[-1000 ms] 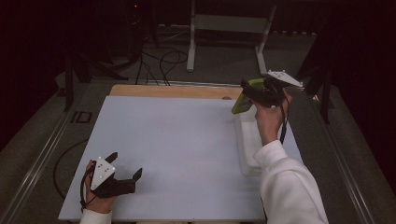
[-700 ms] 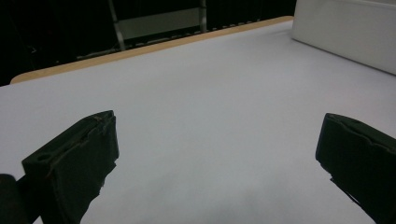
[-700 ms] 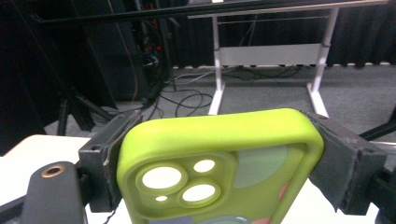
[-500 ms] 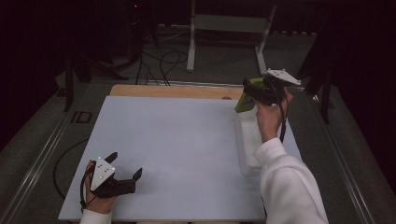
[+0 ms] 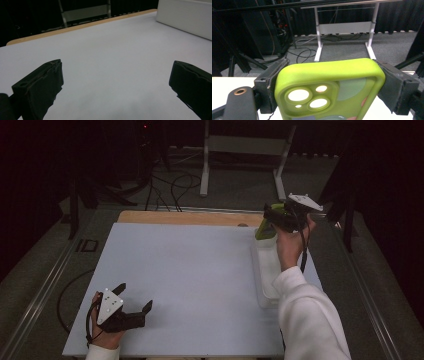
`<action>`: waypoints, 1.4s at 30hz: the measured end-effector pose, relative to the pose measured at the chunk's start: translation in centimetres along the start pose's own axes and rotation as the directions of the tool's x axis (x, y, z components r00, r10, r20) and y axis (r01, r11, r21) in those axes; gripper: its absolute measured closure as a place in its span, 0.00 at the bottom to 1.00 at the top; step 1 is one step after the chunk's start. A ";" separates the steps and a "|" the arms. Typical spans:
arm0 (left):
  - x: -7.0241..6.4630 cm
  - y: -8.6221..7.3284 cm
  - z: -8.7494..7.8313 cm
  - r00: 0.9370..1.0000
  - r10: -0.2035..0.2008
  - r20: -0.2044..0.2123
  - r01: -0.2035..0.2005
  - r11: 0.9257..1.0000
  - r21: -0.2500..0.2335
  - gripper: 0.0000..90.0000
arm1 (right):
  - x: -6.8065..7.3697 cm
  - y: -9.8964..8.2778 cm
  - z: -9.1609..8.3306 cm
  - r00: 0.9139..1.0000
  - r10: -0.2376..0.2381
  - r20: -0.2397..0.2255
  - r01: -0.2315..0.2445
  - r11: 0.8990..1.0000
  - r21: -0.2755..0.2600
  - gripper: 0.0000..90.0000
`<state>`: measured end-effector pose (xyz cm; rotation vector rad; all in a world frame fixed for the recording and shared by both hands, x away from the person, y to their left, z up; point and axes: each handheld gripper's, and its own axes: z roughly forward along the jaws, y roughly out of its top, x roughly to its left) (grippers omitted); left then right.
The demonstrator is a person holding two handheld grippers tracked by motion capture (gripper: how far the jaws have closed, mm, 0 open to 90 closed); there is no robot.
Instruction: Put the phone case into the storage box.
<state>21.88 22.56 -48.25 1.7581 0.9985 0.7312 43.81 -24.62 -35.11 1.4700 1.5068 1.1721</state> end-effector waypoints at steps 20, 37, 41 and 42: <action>0.0 -0.1 0.0 1.000 0.000 0.000 0.000 1.000 0.000 0.00 | -1.3 -0.9 0.8 0.998 0.017 0.053 -0.018 1.000 0.017 0.19; 0.0 -0.2 0.1 1.000 0.002 0.001 -0.002 1.000 0.004 0.00 | -1.7 -2.4 1.7 0.997 0.037 0.071 -0.039 0.999 0.032 0.19; 0.0 -0.2 0.1 1.000 0.001 0.000 -0.001 1.000 0.003 0.00 | -1.6 -2.8 2.0 0.997 0.037 0.072 -0.040 0.998 0.038 0.19; 0.0 -0.2 0.1 1.000 0.001 0.000 -0.001 1.000 0.003 0.00 | -1.6 -2.9 2.1 0.997 0.041 0.073 -0.044 0.998 0.038 0.19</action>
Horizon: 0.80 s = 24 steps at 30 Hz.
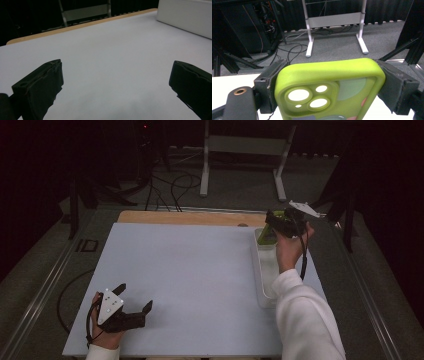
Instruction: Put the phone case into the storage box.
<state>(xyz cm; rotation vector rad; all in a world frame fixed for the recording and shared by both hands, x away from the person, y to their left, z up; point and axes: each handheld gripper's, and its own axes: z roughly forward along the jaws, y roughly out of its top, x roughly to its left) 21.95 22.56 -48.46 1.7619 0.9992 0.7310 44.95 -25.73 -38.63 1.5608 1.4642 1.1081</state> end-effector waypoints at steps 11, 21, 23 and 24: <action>0.0 0.0 0.0 1.000 0.000 0.000 0.000 1.000 0.000 0.00 | 0.0 -0.9 0.6 1.000 0.003 0.012 -0.003 1.000 0.008 0.19; 0.0 0.0 -0.1 1.000 -0.005 -0.002 0.005 1.000 -0.005 0.00 | 0.1 -1.5 1.2 1.000 -0.006 0.024 0.005 1.000 0.024 0.19; 0.0 0.0 -0.1 1.000 -0.005 -0.002 0.005 1.000 -0.006 0.00 | 0.1 -1.7 1.3 1.000 -0.008 0.028 0.007 0.999 0.031 0.19; 0.0 0.0 -0.1 1.000 -0.005 -0.002 0.005 1.000 -0.006 0.00 | 0.1 -1.7 1.4 0.999 -0.011 0.031 0.010 0.999 0.036 0.19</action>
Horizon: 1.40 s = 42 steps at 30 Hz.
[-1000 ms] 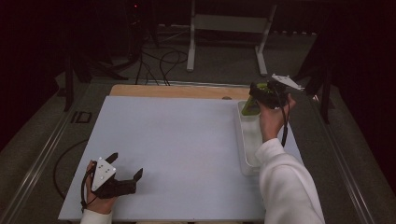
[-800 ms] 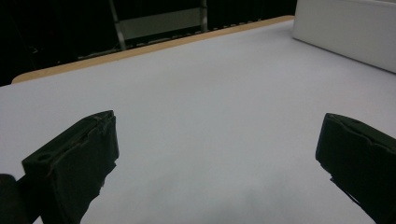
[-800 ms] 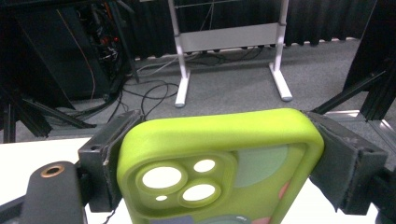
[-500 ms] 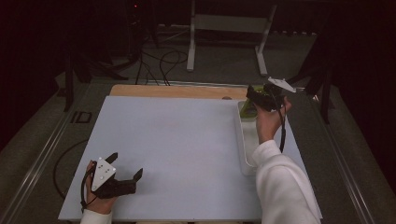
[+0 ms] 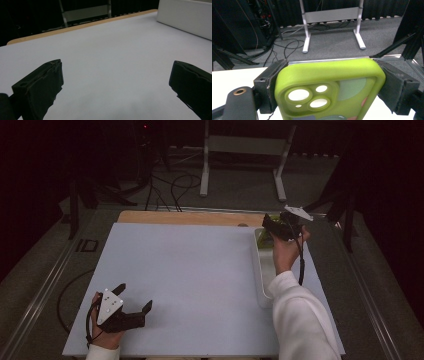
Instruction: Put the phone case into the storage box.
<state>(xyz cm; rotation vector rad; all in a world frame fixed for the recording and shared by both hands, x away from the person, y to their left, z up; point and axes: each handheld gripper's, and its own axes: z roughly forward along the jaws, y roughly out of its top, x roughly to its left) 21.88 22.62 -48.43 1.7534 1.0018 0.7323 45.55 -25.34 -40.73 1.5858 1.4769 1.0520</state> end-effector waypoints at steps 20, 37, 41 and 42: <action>0.0 0.0 0.1 1.000 0.000 -0.001 0.000 1.000 0.002 0.00 | 0.1 -0.8 0.9 0.999 -0.044 0.002 0.043 0.998 0.039 0.18; 0.0 0.0 0.1 1.000 0.000 -0.001 0.000 1.000 0.002 0.00 | 0.6 -2.1 2.5 0.996 -0.093 0.008 0.092 0.987 0.134 0.18; 0.0 -0.1 0.1 1.000 -0.003 -0.002 0.003 1.000 0.002 0.00 | 0.7 -1.9 2.8 0.995 -0.103 0.000 0.102 0.983 0.150 0.17; 0.0 0.0 0.0 1.000 -0.002 -0.002 0.002 1.000 0.001 0.00 | 0.8 -1.7 2.9 0.994 -0.107 -0.003 0.106 0.981 0.161 0.15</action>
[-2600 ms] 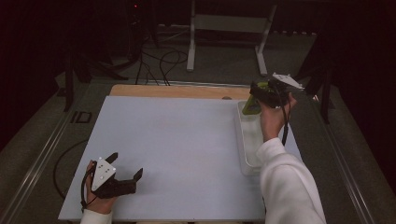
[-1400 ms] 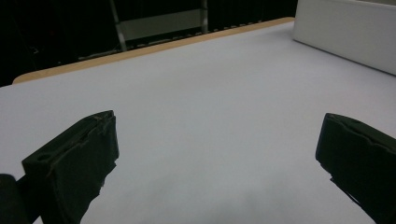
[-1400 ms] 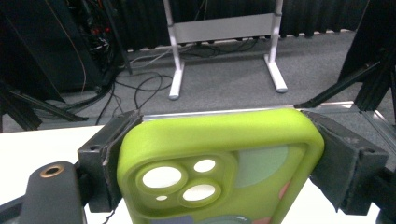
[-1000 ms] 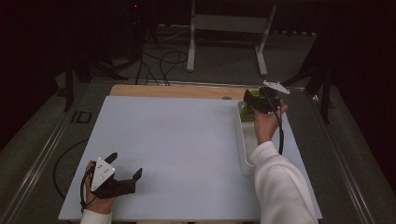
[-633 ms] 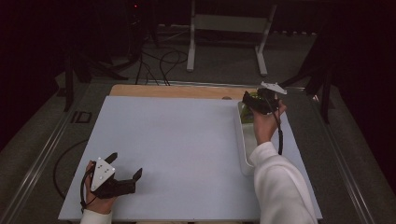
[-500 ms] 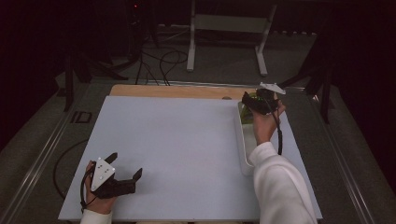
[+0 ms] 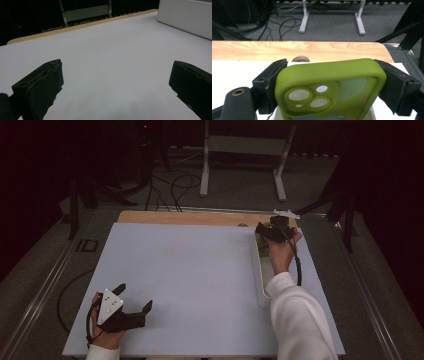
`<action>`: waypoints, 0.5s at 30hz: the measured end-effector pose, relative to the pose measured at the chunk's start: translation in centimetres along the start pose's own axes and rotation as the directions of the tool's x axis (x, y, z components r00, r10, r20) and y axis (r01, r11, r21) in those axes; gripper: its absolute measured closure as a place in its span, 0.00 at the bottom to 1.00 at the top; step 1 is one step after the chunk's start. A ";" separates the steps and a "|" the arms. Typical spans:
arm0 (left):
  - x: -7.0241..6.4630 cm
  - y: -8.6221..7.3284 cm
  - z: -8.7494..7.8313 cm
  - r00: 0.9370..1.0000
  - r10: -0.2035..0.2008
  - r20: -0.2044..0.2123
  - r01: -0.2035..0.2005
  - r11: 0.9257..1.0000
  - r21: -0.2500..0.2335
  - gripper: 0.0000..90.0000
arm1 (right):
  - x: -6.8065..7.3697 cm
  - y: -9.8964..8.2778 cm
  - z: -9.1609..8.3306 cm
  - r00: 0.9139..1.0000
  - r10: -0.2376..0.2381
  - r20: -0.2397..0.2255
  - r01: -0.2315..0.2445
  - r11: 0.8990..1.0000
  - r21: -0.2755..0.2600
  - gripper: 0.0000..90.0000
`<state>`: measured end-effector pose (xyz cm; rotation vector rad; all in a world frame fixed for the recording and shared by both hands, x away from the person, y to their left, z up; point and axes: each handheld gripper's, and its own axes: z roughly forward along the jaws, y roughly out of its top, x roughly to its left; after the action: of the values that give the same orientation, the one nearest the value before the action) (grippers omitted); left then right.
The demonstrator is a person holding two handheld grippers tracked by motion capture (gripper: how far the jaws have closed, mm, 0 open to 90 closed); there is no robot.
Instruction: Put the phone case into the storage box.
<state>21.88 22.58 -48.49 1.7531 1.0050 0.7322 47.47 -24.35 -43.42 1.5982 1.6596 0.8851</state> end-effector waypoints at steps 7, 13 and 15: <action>0.0 0.0 0.0 1.000 0.000 0.001 0.000 1.000 0.000 0.00 | -0.1 0.0 0.2 0.999 0.033 0.009 -0.033 0.999 -0.001 0.08; 0.0 0.0 0.0 1.000 0.000 0.000 0.000 1.000 0.001 0.00 | 0.0 0.3 -0.2 0.999 0.040 -0.019 -0.040 0.998 -0.039 0.08; 0.0 0.0 0.0 1.000 0.001 0.001 -0.001 1.000 0.001 0.00 | 0.2 0.4 -0.3 0.999 0.033 -0.023 -0.034 0.998 -0.046 0.08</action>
<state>21.87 22.58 -48.47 1.7549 1.0043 0.7307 47.43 -24.15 -42.95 1.5944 1.6201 0.9541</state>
